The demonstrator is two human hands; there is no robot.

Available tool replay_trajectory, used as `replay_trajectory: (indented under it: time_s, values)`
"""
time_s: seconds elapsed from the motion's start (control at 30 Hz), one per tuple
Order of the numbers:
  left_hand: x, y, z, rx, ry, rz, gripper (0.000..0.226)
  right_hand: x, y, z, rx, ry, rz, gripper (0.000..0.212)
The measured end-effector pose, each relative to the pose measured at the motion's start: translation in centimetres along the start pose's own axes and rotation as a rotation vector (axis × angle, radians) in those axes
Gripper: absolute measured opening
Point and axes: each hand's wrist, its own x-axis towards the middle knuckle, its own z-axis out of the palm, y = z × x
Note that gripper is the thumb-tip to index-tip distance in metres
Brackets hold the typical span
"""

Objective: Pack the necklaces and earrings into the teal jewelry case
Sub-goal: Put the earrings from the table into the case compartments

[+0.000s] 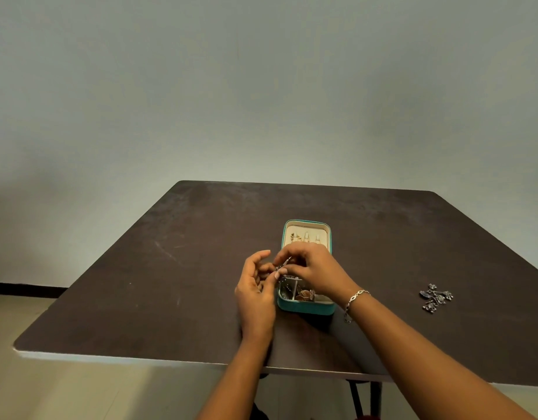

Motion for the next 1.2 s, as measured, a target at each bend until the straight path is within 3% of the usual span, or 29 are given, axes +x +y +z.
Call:
replay_trajectory:
  time_s: [0.1, 0.33, 0.63, 0.8, 1.0, 1.2]
  values:
    - [0.0, -0.2, 0.0, -0.002, 0.009, 0.018, 0.038, 0.3, 0.4, -0.3, 0.011, 0.014, 0.011, 0.012]
    - [0.8, -1.9, -0.1, 0.306, -0.057, -0.05, 0.035, -0.1, 0.9, -1.4, -0.154, -0.135, -0.091, 0.015]
    - [1.0, -2.2, 0.0, 0.356, -0.093, -0.116, 0.024, 0.1, 0.6, -1.4, -0.289, -0.181, -0.27, 0.017]
    - [1.1, -2.1, 0.0, 0.39, -0.091, -0.134, 0.022, 0.4, 1.0, -1.2, -0.45, -0.312, -0.323, 0.018]
    - [1.0, -1.9, 0.0, 0.389, -0.083, -0.133, 0.021, -0.3, 1.7, -0.5, -0.485, -0.279, -0.33, 0.005]
    - [1.0, -1.6, 0.1, 0.41, -0.064, -0.115, 0.031, -0.8, 2.1, -0.2, -0.435, -0.218, -0.265, 0.01]
